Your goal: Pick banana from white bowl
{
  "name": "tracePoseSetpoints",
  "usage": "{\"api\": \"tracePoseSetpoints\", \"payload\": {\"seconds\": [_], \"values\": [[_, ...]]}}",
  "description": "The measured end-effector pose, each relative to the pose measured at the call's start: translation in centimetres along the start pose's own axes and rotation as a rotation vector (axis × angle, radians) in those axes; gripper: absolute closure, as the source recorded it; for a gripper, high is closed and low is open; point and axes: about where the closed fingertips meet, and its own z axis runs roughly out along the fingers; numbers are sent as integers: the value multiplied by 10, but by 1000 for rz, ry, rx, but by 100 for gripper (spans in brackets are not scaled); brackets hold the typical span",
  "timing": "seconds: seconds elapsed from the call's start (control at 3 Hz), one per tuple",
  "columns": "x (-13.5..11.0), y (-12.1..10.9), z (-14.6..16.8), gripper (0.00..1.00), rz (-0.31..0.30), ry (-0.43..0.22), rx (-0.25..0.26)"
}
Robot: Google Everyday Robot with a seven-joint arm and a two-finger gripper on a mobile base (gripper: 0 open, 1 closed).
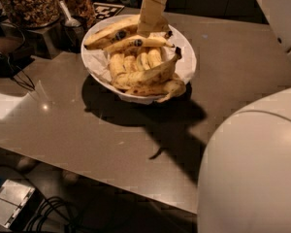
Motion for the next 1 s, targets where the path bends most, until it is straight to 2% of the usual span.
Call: {"api": "tracePoseSetpoints", "payload": {"seconds": [0.33, 1.0], "values": [[7, 14, -6, 100, 54, -15, -7], [32, 48, -18, 100, 180, 6, -1]]}}
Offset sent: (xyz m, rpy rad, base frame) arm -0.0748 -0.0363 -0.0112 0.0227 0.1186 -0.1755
